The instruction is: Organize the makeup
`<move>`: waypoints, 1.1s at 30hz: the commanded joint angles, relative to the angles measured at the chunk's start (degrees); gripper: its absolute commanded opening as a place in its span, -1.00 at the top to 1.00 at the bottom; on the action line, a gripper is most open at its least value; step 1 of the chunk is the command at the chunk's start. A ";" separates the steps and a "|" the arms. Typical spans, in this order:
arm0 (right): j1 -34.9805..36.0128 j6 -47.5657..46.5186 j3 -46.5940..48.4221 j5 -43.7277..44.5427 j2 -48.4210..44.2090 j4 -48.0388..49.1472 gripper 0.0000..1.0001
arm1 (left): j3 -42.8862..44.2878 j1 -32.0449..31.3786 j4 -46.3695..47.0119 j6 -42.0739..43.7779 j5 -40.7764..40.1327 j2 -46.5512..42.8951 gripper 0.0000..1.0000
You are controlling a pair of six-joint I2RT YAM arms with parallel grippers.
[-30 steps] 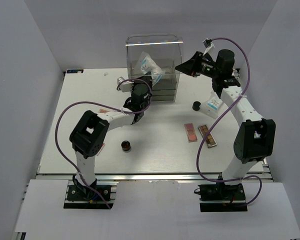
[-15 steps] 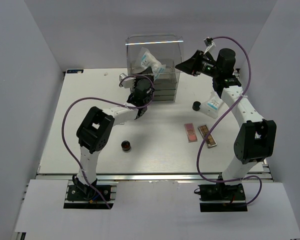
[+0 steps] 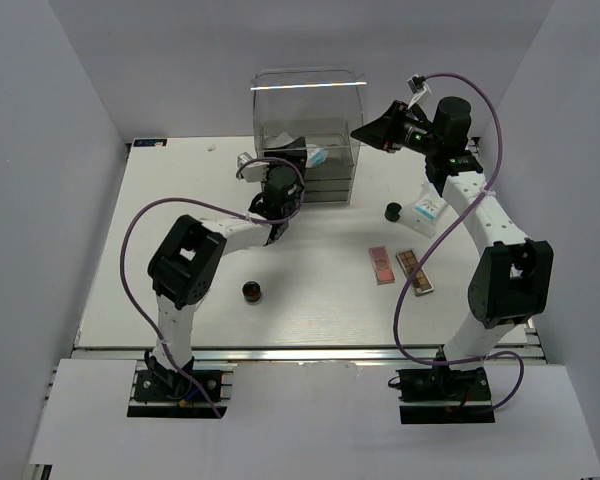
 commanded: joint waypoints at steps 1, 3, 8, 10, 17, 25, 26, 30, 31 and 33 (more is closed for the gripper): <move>0.19 0.29 2.66 -0.68 -3.65 2.60 0.31 | -4.13 0.22 0.58 -1.97 5.62 -7.60 -0.25; 0.20 0.47 2.66 -0.59 -3.65 2.86 0.32 | -7.98 0.13 0.41 -2.76 7.12 -10.33 0.03; 0.19 0.38 2.49 -0.50 -3.74 2.78 0.32 | -14.15 0.04 1.55 -2.42 7.22 -16.04 0.24; 0.20 0.21 2.40 -0.50 -3.74 2.52 0.31 | -14.86 -0.04 2.07 -1.28 7.39 -17.10 0.28; 0.19 -0.32 2.31 -0.24 -3.74 2.25 0.31 | -19.25 -0.04 3.92 0.13 12.49 -22.02 0.54; 0.19 -1.37 1.79 -0.24 -4.18 1.46 0.31 | -19.00 0.13 5.94 3.91 12.13 -23.43 0.40; 0.19 -1.46 1.61 -0.24 -4.26 1.46 0.31 | -18.21 0.13 5.94 4.78 12.22 -23.34 0.38; 0.19 -1.90 1.43 -0.15 -4.18 1.28 0.28 | -16.71 0.22 7.69 7.07 12.49 -23.08 0.35; 0.19 -1.99 1.43 -0.07 -4.35 1.20 0.25 | -16.53 0.31 7.96 7.25 12.75 -22.99 0.34; 0.28 -2.78 1.43 -0.07 -4.26 0.58 0.17 | -16.18 0.22 8.75 7.69 13.36 -23.08 0.35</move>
